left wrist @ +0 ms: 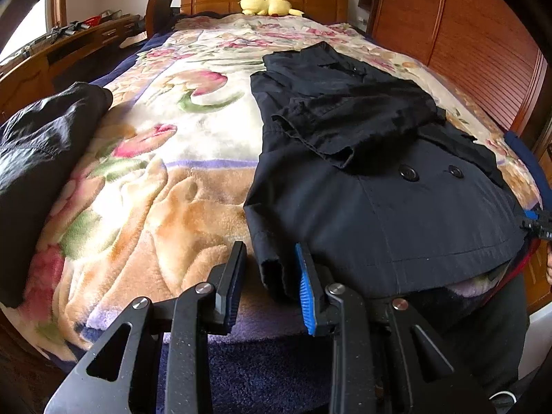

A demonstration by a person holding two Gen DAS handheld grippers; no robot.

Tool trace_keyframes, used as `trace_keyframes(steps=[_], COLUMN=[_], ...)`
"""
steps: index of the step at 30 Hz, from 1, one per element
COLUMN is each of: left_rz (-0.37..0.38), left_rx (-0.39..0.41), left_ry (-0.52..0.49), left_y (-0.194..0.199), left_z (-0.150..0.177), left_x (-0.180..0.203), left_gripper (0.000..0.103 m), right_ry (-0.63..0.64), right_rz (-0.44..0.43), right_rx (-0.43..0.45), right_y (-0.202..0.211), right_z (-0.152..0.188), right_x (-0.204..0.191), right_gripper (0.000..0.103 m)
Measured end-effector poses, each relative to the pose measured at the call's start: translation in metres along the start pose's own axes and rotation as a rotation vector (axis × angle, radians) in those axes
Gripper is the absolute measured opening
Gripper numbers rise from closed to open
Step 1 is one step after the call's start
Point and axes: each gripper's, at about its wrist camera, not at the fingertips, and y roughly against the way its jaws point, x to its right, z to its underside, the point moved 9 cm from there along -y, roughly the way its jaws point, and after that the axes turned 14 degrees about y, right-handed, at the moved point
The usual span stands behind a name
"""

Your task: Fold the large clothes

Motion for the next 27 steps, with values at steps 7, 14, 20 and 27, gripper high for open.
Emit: trace_keyframes(steps=[7, 14, 20, 27], left_rz=[-0.002, 0.030, 0.066, 0.119], left_rx=[0.009, 0.019, 0.125, 0.248], left_ry=[0.000, -0.034, -0.071, -0.096], left_y=[0.001, 0.011, 0.052, 0.109], left_z=[0.001, 0.003, -0.010, -0.030], left_x=[0.000, 0.011, 0.030, 0.051], left_gripper=[0.029, 0.007, 0.005, 0.005], right_ry=[-0.019, -0.035, -0.020, -0.013], right_rz=[-0.004, -0.056, -0.015, 0.014], right_rx=[0.009, 0.049, 0.168, 0.277], right_y=[0.003, 0.004, 0.040, 0.092], right_z=[0.004, 0.000, -0.020, -0.038], right_x=[-0.003, -0.008, -0.005, -0.004], right_gripper=[0.056, 0.016, 0.010, 0.009])
